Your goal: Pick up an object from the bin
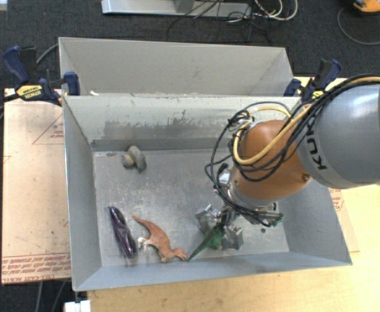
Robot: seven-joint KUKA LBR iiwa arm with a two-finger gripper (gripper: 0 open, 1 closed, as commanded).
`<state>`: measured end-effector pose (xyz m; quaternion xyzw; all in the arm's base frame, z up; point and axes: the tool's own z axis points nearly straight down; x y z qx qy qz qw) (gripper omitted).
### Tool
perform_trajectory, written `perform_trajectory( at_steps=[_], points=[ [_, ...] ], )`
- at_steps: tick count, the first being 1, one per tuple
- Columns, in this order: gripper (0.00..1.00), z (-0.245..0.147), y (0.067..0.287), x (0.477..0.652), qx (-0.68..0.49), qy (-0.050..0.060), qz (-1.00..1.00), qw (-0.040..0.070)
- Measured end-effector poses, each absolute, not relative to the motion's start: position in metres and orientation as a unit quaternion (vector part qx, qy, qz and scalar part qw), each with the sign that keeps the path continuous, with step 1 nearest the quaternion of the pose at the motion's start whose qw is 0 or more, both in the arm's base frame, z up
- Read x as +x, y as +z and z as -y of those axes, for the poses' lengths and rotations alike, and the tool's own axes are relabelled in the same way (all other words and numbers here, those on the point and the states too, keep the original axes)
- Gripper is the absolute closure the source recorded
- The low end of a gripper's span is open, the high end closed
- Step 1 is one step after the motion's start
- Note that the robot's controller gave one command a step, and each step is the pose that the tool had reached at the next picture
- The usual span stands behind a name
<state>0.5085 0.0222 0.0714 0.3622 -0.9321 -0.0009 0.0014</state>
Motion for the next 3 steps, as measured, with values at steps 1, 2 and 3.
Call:
perform_trajectory(
  at_steps=[1,2,3],
  points=[
    [1.0,-0.0222,0.0713,0.5085,0.362,-0.001,0.932,0.001],
    [1.0,-0.0222,0.0713,0.5085,0.362,-0.001,0.932,0.001],
    [1.0,-0.0222,0.0713,0.5085,0.362,-0.001,0.932,0.001]
  ],
)
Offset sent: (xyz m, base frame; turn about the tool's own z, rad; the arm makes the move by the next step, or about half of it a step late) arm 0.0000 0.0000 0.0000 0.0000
